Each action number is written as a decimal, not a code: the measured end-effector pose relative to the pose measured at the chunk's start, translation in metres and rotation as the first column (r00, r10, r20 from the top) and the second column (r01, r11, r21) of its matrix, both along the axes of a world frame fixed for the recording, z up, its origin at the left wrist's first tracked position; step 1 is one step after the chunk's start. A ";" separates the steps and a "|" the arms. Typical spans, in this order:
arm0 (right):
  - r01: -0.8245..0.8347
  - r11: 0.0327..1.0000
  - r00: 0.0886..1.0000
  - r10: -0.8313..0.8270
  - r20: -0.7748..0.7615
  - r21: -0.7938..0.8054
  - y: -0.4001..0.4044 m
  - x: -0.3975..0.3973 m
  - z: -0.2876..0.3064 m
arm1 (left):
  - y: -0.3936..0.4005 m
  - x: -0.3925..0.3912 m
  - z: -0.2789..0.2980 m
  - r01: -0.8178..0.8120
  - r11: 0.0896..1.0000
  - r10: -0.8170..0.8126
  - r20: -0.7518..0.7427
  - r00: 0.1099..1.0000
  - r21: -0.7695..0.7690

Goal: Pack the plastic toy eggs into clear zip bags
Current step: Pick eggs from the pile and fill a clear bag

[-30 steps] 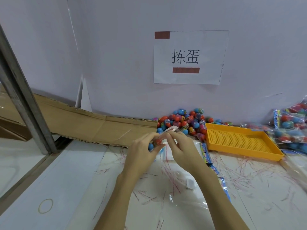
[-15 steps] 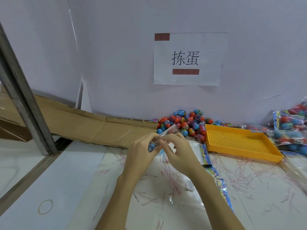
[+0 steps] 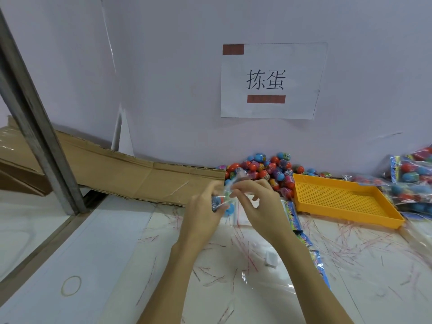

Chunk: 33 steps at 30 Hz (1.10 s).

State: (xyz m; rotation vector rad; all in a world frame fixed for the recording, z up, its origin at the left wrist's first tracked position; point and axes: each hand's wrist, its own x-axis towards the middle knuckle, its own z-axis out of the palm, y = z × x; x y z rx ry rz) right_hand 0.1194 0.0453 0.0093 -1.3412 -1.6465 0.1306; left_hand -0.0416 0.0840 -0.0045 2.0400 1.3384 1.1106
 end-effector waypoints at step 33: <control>0.229 0.895 0.921 -0.072 0.382 -0.384 0.074 0.013 -0.020 | 0.014 -0.018 -0.002 0.065 0.920 0.247 0.701 0.669 -0.386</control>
